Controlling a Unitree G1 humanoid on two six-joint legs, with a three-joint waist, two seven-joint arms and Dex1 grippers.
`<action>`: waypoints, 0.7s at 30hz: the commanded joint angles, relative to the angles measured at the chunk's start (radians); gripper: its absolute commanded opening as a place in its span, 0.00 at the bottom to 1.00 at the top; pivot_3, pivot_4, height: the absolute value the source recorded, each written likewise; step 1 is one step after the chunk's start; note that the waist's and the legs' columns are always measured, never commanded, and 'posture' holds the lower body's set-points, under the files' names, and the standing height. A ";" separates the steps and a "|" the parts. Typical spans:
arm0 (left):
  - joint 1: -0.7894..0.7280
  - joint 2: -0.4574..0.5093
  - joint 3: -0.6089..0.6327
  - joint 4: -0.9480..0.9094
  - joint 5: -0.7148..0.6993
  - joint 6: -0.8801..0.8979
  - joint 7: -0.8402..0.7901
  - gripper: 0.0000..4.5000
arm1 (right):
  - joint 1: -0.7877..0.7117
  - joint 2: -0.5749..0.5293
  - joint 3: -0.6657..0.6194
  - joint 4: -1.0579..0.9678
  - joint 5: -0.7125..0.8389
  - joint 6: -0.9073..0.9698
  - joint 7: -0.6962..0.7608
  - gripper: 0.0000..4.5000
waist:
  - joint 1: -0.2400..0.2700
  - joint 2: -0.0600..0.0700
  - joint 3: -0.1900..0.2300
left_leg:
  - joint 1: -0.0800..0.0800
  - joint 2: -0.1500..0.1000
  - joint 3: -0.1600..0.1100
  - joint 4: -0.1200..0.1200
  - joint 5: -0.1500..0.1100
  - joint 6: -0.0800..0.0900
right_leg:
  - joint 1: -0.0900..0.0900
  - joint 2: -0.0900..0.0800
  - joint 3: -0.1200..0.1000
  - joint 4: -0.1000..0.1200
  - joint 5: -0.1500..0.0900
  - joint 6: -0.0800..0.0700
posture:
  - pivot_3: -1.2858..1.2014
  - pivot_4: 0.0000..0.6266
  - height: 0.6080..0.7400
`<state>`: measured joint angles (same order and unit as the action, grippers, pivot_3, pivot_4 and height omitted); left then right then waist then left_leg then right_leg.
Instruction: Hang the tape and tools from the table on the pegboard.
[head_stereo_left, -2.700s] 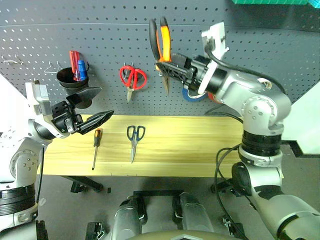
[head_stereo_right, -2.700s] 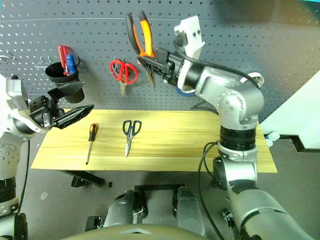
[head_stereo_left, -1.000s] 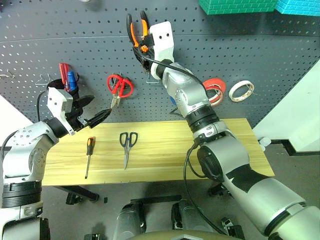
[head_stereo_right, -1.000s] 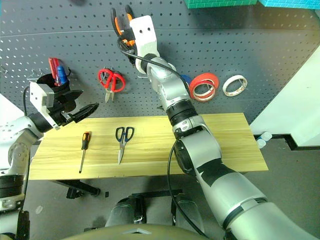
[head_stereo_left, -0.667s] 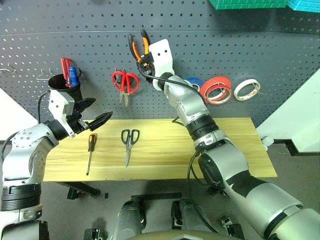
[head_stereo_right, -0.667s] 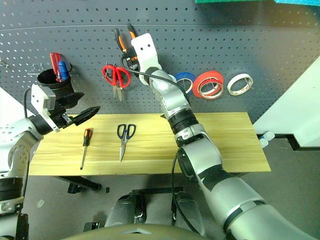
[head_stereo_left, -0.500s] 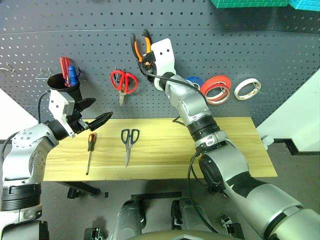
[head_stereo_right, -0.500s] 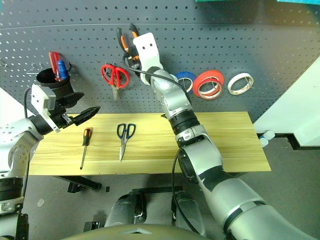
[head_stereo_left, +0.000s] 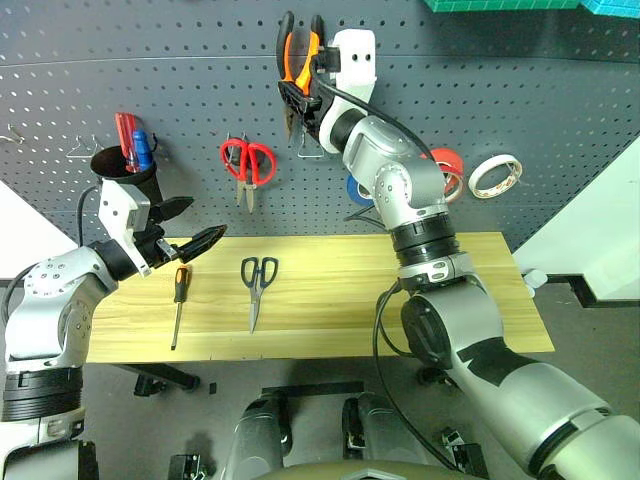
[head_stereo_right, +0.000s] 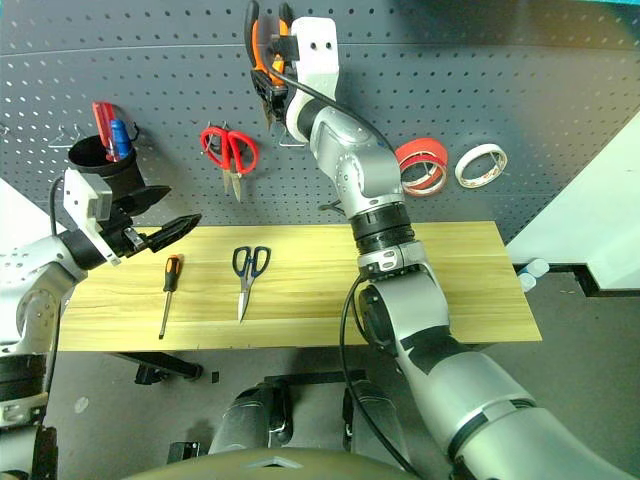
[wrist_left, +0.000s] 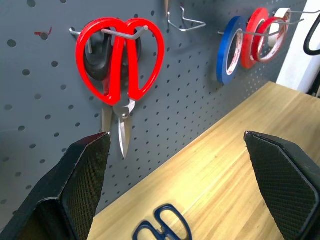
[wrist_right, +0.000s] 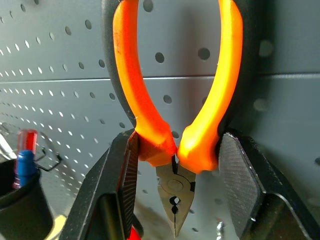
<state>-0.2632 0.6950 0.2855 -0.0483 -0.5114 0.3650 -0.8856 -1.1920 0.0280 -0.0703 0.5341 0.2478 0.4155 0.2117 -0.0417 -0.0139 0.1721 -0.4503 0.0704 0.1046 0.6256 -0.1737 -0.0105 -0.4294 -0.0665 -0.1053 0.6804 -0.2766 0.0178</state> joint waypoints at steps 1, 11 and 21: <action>-0.012 0.007 -0.002 -0.012 0.004 -0.015 -0.004 1.00 | -0.014 -0.035 0.022 -0.020 -0.063 -0.093 -0.022 0.45 | 0.000 0.000 0.000 | 0.000 0.000 0.000 0.000 0.000 0.000 | 0.000 0.000 0.000 0.000 0.000 -0.001 | 0.51 0.25 0.92; -0.010 0.013 -0.002 -0.009 0.012 -0.019 -0.008 1.00 | 0.050 -0.040 0.085 -0.009 -0.145 -0.143 -0.013 0.45 | -0.002 0.000 0.001 | 0.000 0.000 0.000 0.000 0.000 0.000 | 0.000 0.000 0.000 -0.001 -0.001 -0.005 | 0.51 0.24 0.92; -0.008 0.016 0.001 0.000 0.023 -0.025 -0.018 1.00 | 0.108 -0.052 0.119 -0.039 -0.183 -0.097 -0.016 0.45 | -0.002 0.000 0.001 | -0.001 0.000 0.000 -0.005 0.000 0.000 | 0.000 0.000 0.000 -0.007 -0.001 -0.004 | 0.51 0.24 0.92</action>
<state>-0.2632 0.6953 0.2771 -0.0399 -0.4885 0.3618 -0.8982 -1.0692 -0.0087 0.0589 0.5385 0.0800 0.3201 0.2093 -0.0437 -0.0141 0.1727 -0.4508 0.0704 0.1051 0.6202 -0.1739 -0.0109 -0.4295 -0.0663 -0.1053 0.6729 -0.2768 0.0142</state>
